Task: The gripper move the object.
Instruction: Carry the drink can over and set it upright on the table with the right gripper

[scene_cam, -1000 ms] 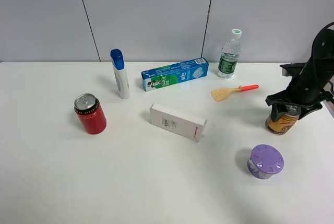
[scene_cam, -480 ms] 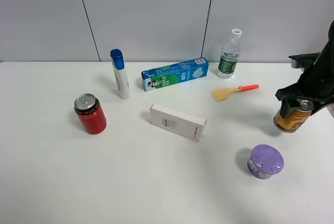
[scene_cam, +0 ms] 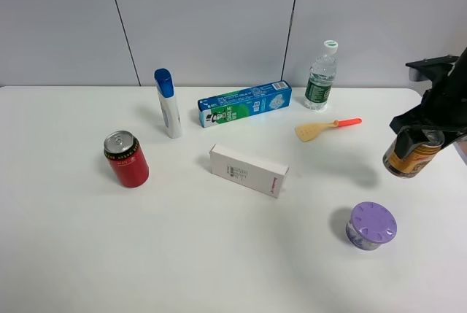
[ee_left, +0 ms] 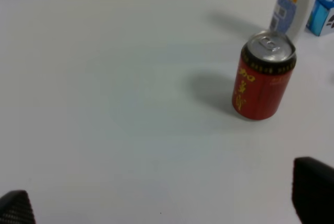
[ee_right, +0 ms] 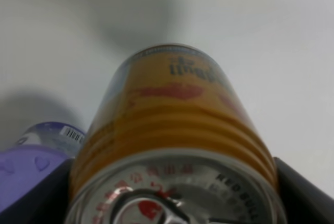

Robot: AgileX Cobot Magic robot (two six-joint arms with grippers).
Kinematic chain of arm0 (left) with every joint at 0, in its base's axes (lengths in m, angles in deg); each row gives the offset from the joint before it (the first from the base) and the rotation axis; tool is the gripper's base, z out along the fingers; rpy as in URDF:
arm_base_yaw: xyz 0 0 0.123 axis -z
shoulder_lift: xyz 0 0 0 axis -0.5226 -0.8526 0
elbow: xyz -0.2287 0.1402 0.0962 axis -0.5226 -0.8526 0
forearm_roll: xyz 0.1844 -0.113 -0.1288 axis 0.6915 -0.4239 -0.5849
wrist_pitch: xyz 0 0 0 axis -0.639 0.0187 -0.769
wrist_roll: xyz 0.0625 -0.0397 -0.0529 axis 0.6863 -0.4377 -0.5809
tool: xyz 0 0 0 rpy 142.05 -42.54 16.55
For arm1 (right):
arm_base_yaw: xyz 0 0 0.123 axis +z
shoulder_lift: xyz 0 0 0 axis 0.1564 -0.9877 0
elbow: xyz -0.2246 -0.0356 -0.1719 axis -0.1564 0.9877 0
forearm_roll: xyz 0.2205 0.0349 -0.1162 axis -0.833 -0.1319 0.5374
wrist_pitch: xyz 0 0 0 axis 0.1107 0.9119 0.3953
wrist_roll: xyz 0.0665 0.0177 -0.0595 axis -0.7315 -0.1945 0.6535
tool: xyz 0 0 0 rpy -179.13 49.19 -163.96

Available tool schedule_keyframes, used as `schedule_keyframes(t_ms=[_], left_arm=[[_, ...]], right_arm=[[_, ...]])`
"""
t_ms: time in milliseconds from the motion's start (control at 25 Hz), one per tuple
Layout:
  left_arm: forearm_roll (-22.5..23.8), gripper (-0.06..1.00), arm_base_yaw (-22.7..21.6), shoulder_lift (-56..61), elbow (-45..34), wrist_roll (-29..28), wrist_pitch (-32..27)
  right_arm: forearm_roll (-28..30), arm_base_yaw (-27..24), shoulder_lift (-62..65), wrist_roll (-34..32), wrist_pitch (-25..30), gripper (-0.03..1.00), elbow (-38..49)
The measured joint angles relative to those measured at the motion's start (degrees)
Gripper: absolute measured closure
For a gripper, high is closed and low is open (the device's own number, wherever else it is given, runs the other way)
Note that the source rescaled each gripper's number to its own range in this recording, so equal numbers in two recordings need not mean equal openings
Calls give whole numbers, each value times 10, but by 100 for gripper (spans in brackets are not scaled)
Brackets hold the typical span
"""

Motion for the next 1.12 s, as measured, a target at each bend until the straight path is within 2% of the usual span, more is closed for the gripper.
schedule_keyframes(t_ms=[120,280,440,760,1120], left_arm=[[0,-6,0,0,0,0,0],[0,-6,0,0,0,0,0],[0,-6,0,0,0,0,0],[0,-6,0,0,0,0,0],[0,-6,0,0,0,0,0]], right_arm=[[0,14,18,0,2,97,-1],[1,44,30,12,33,97,-30],[1,92,32,20,64,97,-82],[-1,192,32,28,65,97,-162],[-56,320,12,145,22,97,-168]])
